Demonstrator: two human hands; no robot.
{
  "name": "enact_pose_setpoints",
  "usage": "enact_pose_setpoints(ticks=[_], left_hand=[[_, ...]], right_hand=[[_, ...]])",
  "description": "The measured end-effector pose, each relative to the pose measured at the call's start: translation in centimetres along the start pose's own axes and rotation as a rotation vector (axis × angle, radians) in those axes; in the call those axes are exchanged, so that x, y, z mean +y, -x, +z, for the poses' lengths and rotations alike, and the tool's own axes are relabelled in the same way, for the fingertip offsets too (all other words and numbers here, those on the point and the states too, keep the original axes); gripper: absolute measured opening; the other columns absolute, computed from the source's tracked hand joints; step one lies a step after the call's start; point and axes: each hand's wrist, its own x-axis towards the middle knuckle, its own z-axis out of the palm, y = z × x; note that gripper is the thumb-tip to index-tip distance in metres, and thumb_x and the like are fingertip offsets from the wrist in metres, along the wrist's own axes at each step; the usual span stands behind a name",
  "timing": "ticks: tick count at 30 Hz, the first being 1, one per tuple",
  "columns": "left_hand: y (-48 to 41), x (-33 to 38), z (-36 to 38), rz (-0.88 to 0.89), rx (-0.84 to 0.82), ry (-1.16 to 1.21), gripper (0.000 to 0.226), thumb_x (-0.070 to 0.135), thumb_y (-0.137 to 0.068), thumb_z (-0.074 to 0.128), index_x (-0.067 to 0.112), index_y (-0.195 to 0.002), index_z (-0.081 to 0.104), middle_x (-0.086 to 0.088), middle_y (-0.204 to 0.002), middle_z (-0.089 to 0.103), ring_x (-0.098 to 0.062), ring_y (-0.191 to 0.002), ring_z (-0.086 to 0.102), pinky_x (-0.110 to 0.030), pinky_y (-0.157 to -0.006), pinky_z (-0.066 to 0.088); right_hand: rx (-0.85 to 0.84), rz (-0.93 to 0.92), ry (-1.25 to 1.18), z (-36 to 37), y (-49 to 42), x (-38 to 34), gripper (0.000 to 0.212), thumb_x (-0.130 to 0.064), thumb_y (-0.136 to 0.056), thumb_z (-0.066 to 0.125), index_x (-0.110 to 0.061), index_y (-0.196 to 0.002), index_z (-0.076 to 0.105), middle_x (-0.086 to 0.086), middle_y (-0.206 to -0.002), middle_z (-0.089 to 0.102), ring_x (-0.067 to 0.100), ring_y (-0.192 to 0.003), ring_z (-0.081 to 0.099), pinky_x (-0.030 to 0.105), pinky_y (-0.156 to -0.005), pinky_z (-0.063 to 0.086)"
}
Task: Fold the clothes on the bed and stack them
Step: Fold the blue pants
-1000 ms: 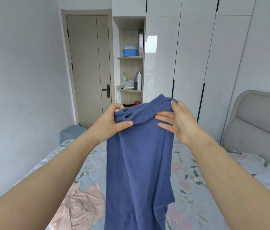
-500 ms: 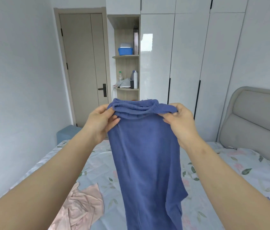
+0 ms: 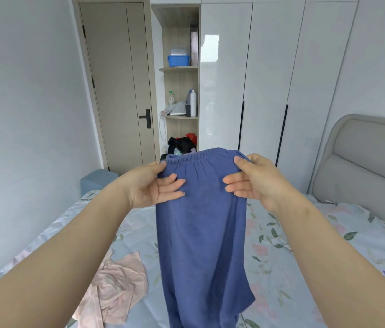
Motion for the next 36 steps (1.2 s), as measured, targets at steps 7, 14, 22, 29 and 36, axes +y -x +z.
enact_pose_setpoints(ticks=[7, 14, 22, 29, 36], left_hand=[[-3.1, -2.6, -1.6, 0.243, -0.023, -0.377, 0.023, 0.005, -0.085, 0.066, 0.019, -0.099, 0.053, 0.001, -0.093, 0.065, -0.011, -0.089, 0.062, -0.033, -0.078, 0.053], [-10.5, -3.3, -1.8, 0.250, 0.337, -0.483, 0.024, -0.006, -0.081, 0.065, 0.015, -0.089, 0.060, -0.008, -0.085, 0.061, -0.023, -0.083, 0.059, -0.041, -0.083, 0.055], [-12.1, 7.6, 2.2, 0.639, 0.142, -0.460, 0.013, 0.016, -0.094, 0.056, 0.027, -0.102, 0.056, 0.011, -0.092, 0.062, -0.004, -0.087, 0.058, -0.023, -0.063, 0.050], [-7.3, 10.4, 3.3, 0.829, 0.077, -0.449, 0.026, 0.017, -0.095, 0.057, 0.018, -0.121, 0.054, 0.010, -0.102, 0.064, 0.000, -0.095, 0.059, -0.028, -0.083, 0.051], [-1.4, 5.0, 1.8, 0.702, 0.083, -0.473, 0.024, 0.013, -0.094, 0.057, 0.017, -0.117, 0.056, 0.007, -0.097, 0.064, -0.002, -0.091, 0.060, -0.025, -0.079, 0.050]], right_hand=[[-0.090, 0.191, -0.018, -1.3, -2.1, 1.9, 0.017, -0.032, -0.096, 0.054, -0.019, -0.105, 0.047, 0.012, -0.097, 0.072, 0.022, -0.092, 0.069, 0.045, -0.077, 0.056], [-0.034, 0.176, 0.166, 1.7, -7.0, 5.8, 0.017, -0.016, -0.090, 0.062, -0.016, -0.093, 0.046, -0.005, -0.086, 0.054, 0.007, -0.072, 0.050, 0.022, -0.068, 0.048], [0.067, -0.349, -0.009, 1.7, -12.9, -2.9, 0.025, 0.001, -0.089, 0.053, -0.018, -0.104, 0.048, -0.010, -0.097, 0.055, 0.000, -0.086, 0.055, 0.013, -0.077, 0.044], [0.085, -0.581, -0.100, 0.9, -8.9, -6.4, 0.024, 0.003, -0.090, 0.051, -0.020, -0.096, 0.055, -0.010, -0.098, 0.057, -0.016, -0.075, 0.054, 0.001, -0.072, 0.040], [0.086, -0.492, -0.072, 0.6, -1.6, -3.6, 0.020, 0.000, -0.090, 0.052, -0.017, -0.095, 0.059, -0.013, -0.088, 0.061, -0.012, -0.074, 0.056, 0.003, -0.070, 0.042]])
